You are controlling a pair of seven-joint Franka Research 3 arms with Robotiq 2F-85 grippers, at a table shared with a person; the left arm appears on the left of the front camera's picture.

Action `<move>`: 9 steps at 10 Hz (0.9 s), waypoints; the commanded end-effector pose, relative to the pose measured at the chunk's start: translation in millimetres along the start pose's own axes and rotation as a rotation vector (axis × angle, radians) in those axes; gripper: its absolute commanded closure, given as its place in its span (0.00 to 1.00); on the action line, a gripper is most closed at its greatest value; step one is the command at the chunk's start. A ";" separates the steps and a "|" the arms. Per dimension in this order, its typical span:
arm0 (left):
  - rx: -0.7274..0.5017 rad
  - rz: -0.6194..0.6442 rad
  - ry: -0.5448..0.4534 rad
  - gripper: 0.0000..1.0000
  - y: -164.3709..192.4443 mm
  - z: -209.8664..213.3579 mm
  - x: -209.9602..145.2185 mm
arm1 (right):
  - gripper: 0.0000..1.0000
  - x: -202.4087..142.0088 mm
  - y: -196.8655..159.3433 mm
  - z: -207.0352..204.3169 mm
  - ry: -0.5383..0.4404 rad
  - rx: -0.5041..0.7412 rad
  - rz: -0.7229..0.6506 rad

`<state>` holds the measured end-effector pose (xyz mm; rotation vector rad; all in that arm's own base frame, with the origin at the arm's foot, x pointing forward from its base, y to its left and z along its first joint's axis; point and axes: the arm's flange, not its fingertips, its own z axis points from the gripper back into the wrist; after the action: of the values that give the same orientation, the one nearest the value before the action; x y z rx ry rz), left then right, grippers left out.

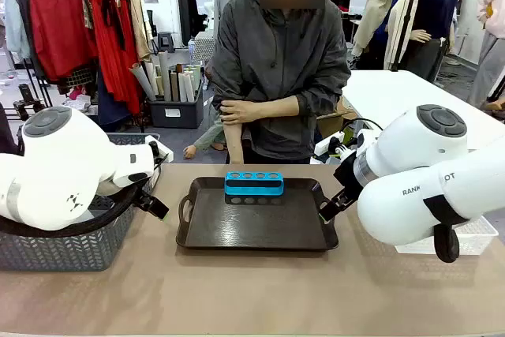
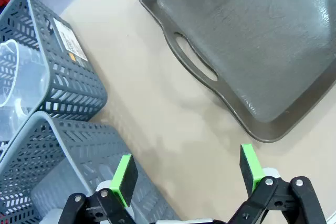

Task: Prepare the laboratory tools.
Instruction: Pick up one Large Measuring Cup and place it on the Handle tray.

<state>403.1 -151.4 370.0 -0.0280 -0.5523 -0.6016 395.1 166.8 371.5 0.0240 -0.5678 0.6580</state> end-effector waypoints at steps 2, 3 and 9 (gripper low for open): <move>0.000 0.000 0.000 0.00 0.0 0.1 0.0 | 0.00 0.0 0.0 0.0 0.000 0.000 0.000; 0.000 0.000 0.000 0.00 0.0 0.1 0.0 | 0.00 0.0 0.0 0.0 0.000 0.000 0.000; 0.000 0.000 0.000 0.00 0.0 0.1 0.0 | 0.00 0.0 0.0 0.0 0.000 0.000 0.000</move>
<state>403.1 -151.4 370.0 -0.0280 -0.5523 -0.6017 395.1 167.0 371.4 0.0235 -0.5679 0.6587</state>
